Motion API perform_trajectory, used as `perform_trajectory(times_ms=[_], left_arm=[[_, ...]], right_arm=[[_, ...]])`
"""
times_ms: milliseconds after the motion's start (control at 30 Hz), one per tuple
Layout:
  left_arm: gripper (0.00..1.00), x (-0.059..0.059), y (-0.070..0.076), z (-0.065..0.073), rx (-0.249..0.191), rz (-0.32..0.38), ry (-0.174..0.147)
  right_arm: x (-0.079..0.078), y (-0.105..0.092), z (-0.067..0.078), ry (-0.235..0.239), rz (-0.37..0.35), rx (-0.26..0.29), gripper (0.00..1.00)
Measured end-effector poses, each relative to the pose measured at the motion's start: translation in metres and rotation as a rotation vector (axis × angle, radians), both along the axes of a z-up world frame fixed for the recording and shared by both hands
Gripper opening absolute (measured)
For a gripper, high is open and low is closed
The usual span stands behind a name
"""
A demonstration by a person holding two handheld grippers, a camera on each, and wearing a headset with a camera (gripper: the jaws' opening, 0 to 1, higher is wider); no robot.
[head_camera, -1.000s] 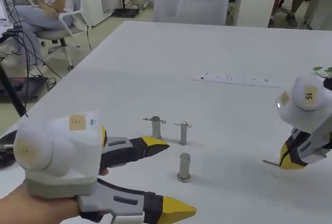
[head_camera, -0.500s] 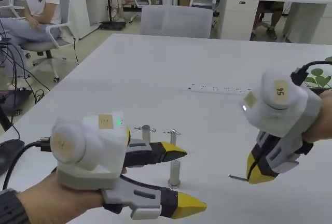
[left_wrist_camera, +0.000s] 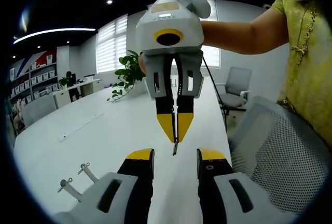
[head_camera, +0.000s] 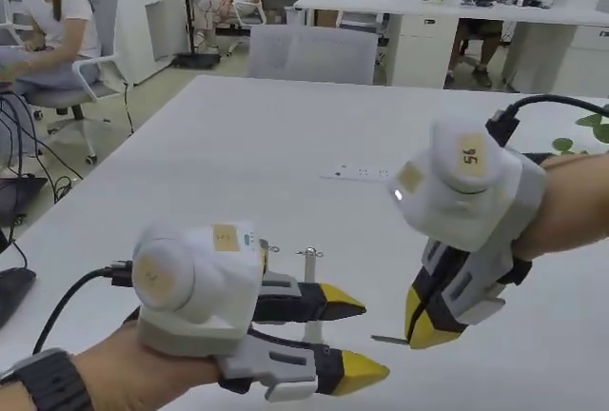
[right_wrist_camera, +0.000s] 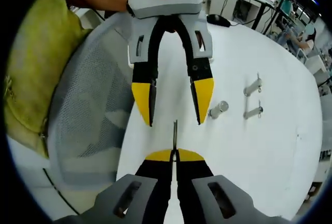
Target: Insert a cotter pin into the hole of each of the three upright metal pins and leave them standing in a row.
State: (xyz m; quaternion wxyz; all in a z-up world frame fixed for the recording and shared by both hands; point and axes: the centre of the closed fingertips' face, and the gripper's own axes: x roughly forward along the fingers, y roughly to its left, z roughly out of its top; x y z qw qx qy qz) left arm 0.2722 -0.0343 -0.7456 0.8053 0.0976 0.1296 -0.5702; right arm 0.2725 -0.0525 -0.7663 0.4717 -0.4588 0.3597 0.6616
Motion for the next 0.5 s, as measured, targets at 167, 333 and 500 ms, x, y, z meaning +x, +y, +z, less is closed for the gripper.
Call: perform_trajectory(times_ms=[167, 333, 500], left_arm=[[0.23, 0.0004, -0.003, -0.0008, 0.007, -0.012, 0.005], [0.13, 0.0019, -0.0051, -0.0006, 0.006, -0.013, 0.014], [0.08, 0.0031, -0.0062, -0.0015, 0.011, -0.013, 0.016]], right_arm=[[-0.0009, 0.0053, 0.0037, -0.009, 0.013, 0.005, 0.02], [-0.0018, 0.0088, 0.0054, -0.016, 0.023, 0.006, 0.02], [-0.0032, 0.0106, 0.0054, -0.017, 0.03, 0.006, 0.02]])
